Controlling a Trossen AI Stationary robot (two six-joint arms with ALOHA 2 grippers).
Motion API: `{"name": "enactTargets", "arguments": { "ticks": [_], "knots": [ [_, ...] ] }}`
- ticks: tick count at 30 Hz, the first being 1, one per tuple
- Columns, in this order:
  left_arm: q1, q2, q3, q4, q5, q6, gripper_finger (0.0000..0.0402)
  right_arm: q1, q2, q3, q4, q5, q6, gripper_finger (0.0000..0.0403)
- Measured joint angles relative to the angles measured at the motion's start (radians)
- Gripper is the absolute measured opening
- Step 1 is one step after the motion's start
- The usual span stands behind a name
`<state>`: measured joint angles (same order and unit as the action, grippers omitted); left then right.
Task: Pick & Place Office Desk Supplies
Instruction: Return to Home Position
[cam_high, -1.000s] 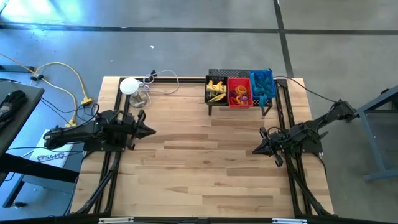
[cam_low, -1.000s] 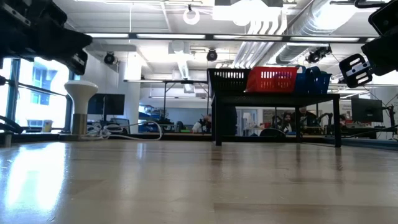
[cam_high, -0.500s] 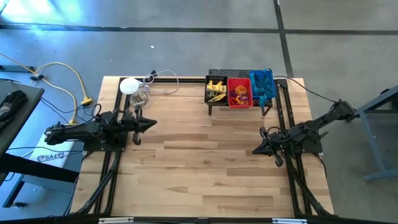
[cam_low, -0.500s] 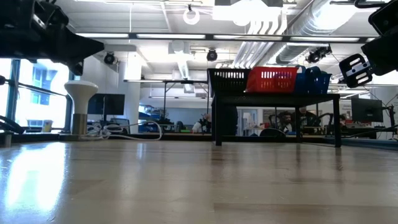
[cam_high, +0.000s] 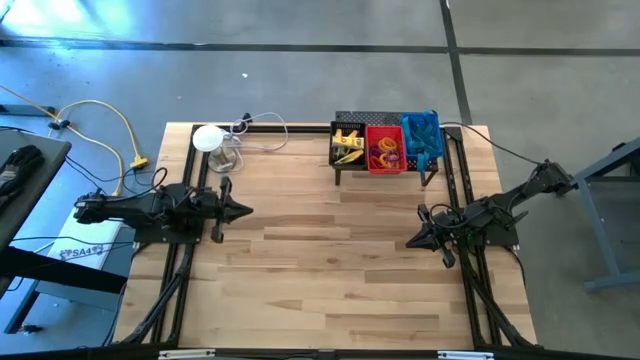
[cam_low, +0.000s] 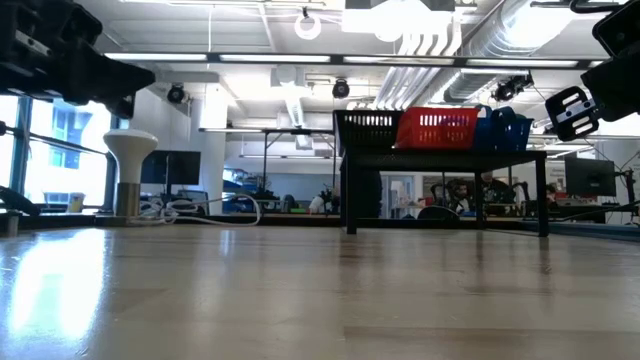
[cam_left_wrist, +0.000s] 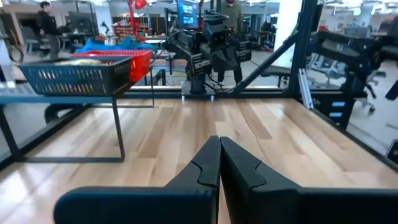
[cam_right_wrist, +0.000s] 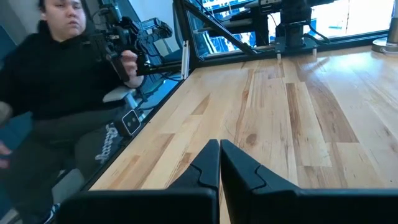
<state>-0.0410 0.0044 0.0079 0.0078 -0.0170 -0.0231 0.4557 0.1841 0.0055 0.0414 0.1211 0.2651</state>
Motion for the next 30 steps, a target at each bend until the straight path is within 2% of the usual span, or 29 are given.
{"name": "enactTargets", "arguments": {
  "ticks": [3,12,30],
  "knots": [
    [0.0,0.0,0.0,0.0,-0.001,0.034,0.0,0.0,0.0,0.0,0.0,0.0,0.0,0.0002],
    [0.0,0.0,-0.001,0.0,-0.001,-0.033,0.0,0.0,0.0,0.0,0.0,0.0,0.0,0.0002],
    [0.0,0.0,-0.001,0.0,-0.004,-0.037,0.0,0.0,0.0,0.0,0.0,0.0,0.0,0.0002]
  ]
}}
